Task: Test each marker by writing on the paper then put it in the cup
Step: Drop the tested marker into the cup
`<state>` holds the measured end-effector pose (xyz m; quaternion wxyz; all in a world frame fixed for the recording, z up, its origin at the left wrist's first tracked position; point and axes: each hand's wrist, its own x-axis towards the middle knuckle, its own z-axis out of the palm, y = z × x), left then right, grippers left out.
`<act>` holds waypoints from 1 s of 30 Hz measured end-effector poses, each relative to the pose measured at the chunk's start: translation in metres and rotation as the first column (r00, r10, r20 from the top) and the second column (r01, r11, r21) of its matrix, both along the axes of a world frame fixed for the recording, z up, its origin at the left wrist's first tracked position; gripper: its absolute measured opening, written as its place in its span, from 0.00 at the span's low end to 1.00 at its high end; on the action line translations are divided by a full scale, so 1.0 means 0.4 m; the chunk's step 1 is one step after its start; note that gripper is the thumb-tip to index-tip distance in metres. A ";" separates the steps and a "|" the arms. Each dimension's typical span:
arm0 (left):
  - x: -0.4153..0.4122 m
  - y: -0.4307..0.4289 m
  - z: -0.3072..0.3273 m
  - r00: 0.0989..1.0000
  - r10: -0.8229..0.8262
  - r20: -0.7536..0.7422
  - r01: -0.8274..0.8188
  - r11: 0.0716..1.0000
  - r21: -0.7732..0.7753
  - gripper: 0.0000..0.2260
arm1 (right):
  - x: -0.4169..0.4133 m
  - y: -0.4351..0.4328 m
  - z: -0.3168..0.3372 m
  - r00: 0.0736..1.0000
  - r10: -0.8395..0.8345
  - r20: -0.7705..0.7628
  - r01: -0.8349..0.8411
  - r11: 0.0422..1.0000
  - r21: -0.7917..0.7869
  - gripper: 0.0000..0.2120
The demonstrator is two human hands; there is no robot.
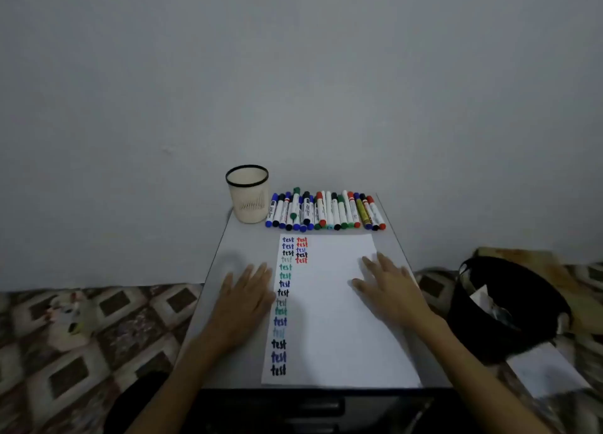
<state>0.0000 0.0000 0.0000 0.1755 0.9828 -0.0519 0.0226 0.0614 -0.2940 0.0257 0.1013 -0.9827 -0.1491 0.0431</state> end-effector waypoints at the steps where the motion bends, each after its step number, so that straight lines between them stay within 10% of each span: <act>1: -0.007 -0.004 -0.002 0.999 -0.013 0.040 0.011 0.999 0.046 0.30 | -0.006 -0.003 -0.013 1.000 -0.013 -0.008 0.014 1.000 0.024 0.36; 30: 0.009 0.009 -0.029 0.986 0.043 0.160 -0.038 0.999 -0.033 0.37 | 0.262 -0.019 -0.013 0.932 -0.287 0.220 0.206 0.922 0.328 0.18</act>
